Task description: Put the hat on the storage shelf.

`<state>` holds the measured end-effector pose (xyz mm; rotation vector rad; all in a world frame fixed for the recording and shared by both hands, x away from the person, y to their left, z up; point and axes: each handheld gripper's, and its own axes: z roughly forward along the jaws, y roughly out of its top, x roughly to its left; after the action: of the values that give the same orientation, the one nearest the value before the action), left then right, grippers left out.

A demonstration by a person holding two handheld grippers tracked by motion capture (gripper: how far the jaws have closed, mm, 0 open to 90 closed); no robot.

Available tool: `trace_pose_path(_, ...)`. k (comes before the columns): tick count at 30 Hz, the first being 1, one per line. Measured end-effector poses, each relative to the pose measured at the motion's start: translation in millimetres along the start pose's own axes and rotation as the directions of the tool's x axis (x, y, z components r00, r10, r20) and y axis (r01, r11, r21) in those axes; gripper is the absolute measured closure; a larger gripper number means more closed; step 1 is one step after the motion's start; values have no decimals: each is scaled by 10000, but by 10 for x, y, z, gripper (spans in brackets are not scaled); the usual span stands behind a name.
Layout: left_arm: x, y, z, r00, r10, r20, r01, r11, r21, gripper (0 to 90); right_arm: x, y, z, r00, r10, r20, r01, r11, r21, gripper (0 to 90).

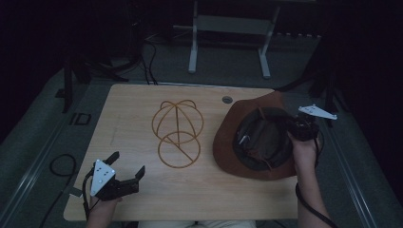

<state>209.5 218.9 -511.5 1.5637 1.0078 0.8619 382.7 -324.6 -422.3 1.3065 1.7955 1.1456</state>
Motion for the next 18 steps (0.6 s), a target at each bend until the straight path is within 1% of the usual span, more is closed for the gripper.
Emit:
trace_pose_path(1,-7,75,-19,10000,-92,37,92,9999,51,22,-3,8,-8,10000,18,-5,-18,10000,-31,843)
trace_pose_path(2,-7,75,-19,10000,-92,37,92,9999,51,22,-3,8,-8,10000,18,-5,-18,10000,-31,843)
trace_pose_path(3,-12,136,-31,10000,-71,49,71,9999,90,22,-8,16,-18,10000,56,-26,-56,10000,-66,843)
trace_pose_path(4,-12,136,-31,10000,-71,49,71,9999,90,22,-8,16,-18,10000,56,-26,-56,10000,-66,843)
trace_pose_path(5,-12,273,-63,9992,-65,406,65,10000,0,22,-11,24,-27,10000,58,-22,-58,10000,-81,843)
trace_pose_path(6,-13,335,-66,9989,-45,469,43,10000,40,22,-26,46,-53,9999,158,8,-158,9998,-141,842)
trace_pose_path(7,-13,437,-80,9977,-60,668,68,9999,-117,22,-30,52,-59,9998,188,11,-188,9997,-165,842)
trace_pose_path(8,-16,506,-88,9977,-90,669,107,9996,-251,22,-33,56,-63,9998,179,33,-178,9997,-184,843)
trace_pose_path(9,-20,562,-89,9976,-20,698,41,9996,-297,23,-38,63,-70,9998,196,20,-196,9997,-178,843)
trace_pose_path(11,-44,672,-95,9972,295,692,-267,9988,-414,24,-43,73,-82,9998,219,41,-218,9996,-198,843)
trace_pose_path(14,-94,848,-90,9944,680,810,-637,9965,-541,36,-46,90,-92,9997,229,39,-229,9996,-194,842)
trace_pose_path(15,-111,908,-82,9926,754,953,-698,9957,-602,36,-47,96,-94,9997,245,6,-245,9995,-195,842)
trace_pose_path(16,-111,908,-82,9926,754,953,-698,9957,-602,36,-46,103,-97,9996,271,-6,-271,9994,-204,842)
trace_pose_path(17,-151,1025,-61,9896,911,1109,-837,9941,-693,36,-45,109,-100,9997,245,26,-245,9995,-215,842)
trace_pose_path(18,-151,1025,-61,9896,911,1109,-837,9941,-693,36,-45,109,-100,9997,245,26,-245,9995,-215,842)
